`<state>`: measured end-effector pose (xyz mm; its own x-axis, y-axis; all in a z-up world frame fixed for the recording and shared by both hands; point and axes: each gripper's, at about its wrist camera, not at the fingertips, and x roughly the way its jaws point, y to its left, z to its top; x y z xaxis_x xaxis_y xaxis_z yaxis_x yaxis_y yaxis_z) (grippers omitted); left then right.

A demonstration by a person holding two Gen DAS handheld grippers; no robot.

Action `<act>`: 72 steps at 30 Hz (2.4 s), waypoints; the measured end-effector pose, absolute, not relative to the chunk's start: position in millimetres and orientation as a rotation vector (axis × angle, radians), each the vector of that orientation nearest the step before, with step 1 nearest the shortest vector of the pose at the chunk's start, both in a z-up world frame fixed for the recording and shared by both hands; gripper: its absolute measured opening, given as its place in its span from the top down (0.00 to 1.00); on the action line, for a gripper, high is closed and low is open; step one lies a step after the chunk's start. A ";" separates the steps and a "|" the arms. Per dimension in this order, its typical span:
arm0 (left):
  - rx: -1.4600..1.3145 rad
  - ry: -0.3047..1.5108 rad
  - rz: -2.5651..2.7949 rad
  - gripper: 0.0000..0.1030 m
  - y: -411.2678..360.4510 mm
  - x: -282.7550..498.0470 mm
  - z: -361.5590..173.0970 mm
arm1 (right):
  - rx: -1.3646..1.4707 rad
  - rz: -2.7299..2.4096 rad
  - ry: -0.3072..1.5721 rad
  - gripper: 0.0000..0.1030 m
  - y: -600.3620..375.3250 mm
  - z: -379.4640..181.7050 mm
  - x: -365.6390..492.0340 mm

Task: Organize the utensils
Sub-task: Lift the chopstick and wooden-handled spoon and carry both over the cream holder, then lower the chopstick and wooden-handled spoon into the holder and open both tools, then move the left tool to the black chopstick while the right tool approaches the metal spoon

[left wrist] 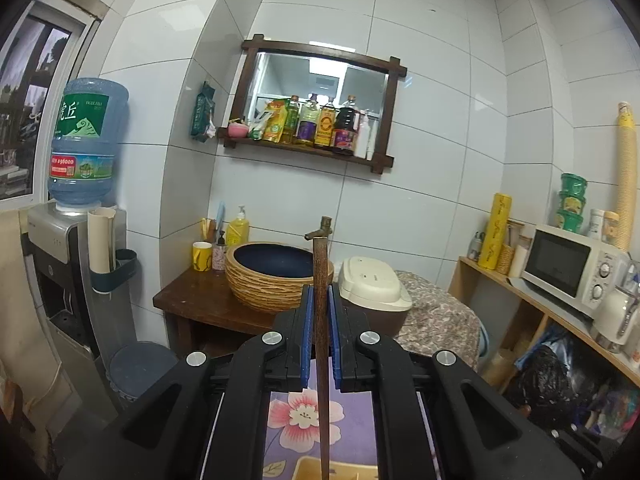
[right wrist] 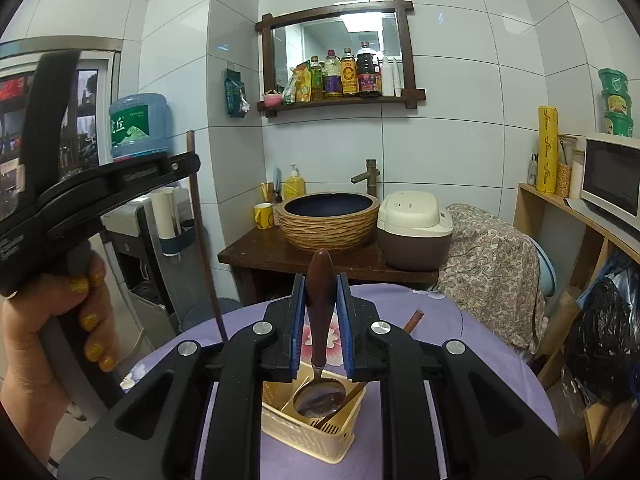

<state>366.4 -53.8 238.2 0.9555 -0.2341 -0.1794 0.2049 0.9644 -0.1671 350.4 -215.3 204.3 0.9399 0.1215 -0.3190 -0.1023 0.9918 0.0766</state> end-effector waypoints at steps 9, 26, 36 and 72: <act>-0.127 0.253 -0.227 0.92 -66.7 381.8 198.8 | 0.043 0.101 0.367 0.84 -209.1 171.6 357.4; -0.032 0.455 -0.305 0.92 -70.6 377.3 123.9 | 0.015 0.115 0.537 0.84 -202.9 109.6 358.7; -0.009 0.483 -0.337 0.87 -70.7 367.5 121.3 | -0.002 0.099 0.468 0.66 -202.8 105.1 348.8; -0.037 0.727 -0.053 0.21 40.3 197.7 -10.1 | 0.060 -0.022 0.671 0.31 -218.3 -7.6 189.9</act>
